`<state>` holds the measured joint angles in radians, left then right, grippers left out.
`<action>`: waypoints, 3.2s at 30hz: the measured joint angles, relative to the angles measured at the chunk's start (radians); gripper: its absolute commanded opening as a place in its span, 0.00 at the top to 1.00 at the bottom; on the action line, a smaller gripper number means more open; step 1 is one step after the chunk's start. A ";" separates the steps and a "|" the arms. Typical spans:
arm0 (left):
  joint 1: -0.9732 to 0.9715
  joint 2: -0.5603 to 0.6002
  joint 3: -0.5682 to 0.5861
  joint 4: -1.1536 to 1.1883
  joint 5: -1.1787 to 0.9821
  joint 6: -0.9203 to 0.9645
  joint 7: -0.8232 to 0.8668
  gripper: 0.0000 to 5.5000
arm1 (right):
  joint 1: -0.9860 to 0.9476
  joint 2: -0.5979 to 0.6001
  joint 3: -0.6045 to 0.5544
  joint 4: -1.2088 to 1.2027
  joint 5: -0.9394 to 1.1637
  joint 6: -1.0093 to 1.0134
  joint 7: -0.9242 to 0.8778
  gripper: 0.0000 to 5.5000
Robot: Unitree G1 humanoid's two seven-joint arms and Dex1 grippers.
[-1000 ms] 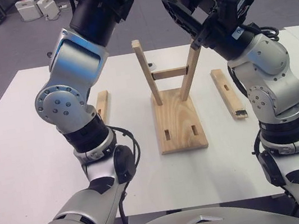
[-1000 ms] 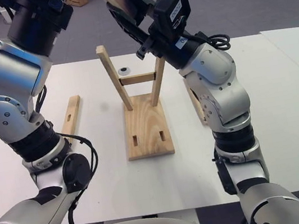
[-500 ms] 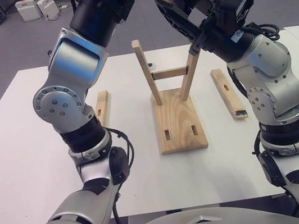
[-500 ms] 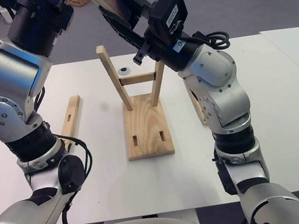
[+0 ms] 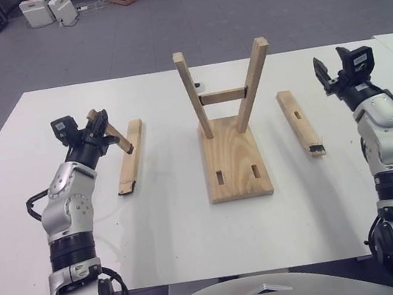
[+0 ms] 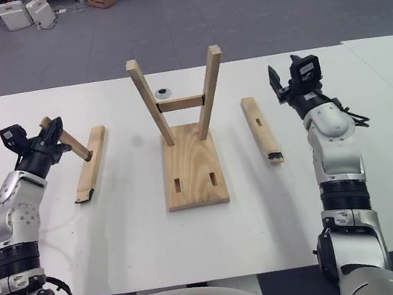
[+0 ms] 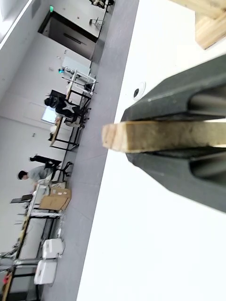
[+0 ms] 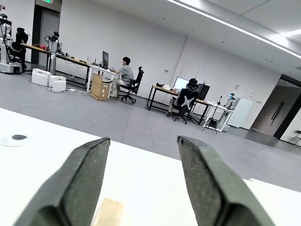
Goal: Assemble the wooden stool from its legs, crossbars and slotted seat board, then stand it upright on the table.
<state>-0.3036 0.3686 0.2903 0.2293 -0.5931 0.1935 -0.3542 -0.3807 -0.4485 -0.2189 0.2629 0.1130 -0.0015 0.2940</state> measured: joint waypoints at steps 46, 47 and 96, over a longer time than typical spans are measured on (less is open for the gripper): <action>0.229 0.205 -0.159 -0.073 0.293 0.214 -0.158 0.49 | -0.006 0.032 0.068 0.157 -0.052 -0.162 -0.004 0.51; 0.230 0.205 -0.160 -0.073 0.298 0.224 -0.158 0.49 | -0.006 0.032 0.069 0.158 -0.058 -0.162 -0.004 0.51; 0.101 0.054 -0.504 -0.772 0.215 0.307 -0.165 0.27 | 0.196 0.253 -0.248 -0.757 1.304 0.827 -0.549 0.82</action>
<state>-0.2025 0.4226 -0.2137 -0.5432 -0.3785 0.5001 -0.5193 -0.1849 -0.1960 -0.4671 -0.4945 1.4167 0.8251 -0.2546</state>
